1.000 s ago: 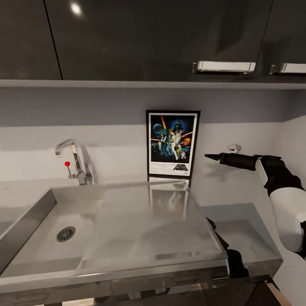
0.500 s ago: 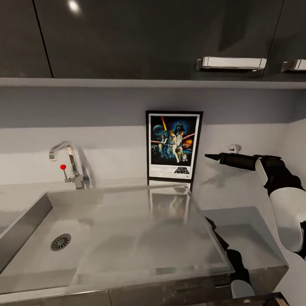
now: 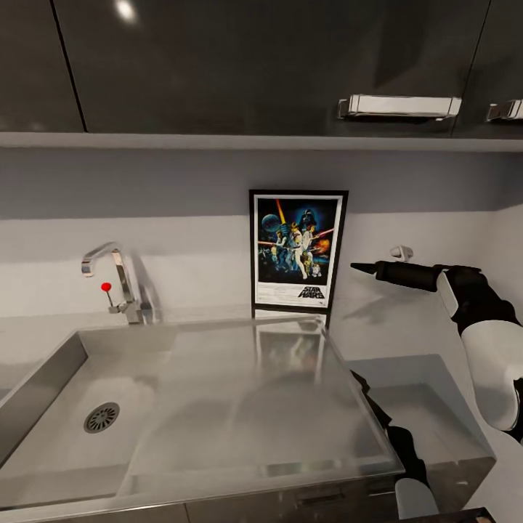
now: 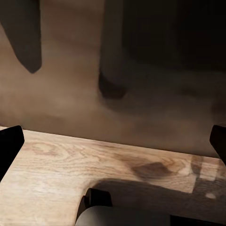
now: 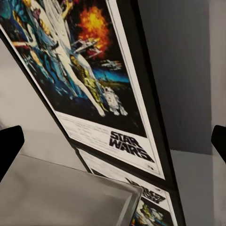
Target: Pick up the poster from the kitchen countertop and hang it on one of the wall nails in the kitchen.
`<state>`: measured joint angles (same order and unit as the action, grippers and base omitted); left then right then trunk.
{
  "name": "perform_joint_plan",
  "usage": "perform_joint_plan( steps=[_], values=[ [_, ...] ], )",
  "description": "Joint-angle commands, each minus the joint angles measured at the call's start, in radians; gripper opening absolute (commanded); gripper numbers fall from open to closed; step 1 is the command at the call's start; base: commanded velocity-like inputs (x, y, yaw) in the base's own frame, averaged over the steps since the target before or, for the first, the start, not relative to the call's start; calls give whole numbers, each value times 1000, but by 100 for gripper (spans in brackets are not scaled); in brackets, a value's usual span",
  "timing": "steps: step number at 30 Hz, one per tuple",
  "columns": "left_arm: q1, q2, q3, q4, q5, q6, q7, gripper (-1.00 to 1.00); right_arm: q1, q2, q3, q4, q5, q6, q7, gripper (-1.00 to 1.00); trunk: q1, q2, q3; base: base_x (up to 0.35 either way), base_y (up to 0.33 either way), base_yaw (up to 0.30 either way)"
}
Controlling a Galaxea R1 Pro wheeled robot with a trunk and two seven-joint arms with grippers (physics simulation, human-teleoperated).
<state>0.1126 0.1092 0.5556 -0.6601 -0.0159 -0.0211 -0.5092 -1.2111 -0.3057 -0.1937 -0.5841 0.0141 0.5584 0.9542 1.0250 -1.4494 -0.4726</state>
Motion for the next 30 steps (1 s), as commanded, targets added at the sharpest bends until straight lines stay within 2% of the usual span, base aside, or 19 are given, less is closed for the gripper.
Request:
perform_joint_plan(
  steps=[1, 21, 27, 30],
  values=[
    [-34, 0, 4, -1, 14, -3, -2, 100, -1, 0, -4, 0, 1, 8, 4, 100, 0, -1, -1, 3, 0, 0],
    [-34, -2, 5, -1, 14, -3, -2, 100, -1, 0, 1, -1, 1, 9, 5, 100, 0, -1, -1, 0, 0, 0],
    [-34, -2, 4, -2, 15, -3, -6, 100, -1, 0, 0, 0, 2, 9, 1, 100, -23, 41, 18, 0, 0, 0],
    [-34, -2, 4, -4, 15, -2, -30, 100, -2, -1, -1, 0, 3, 11, 0, 100, -34, 62, 28, 0, 0, 0]
  ],
)
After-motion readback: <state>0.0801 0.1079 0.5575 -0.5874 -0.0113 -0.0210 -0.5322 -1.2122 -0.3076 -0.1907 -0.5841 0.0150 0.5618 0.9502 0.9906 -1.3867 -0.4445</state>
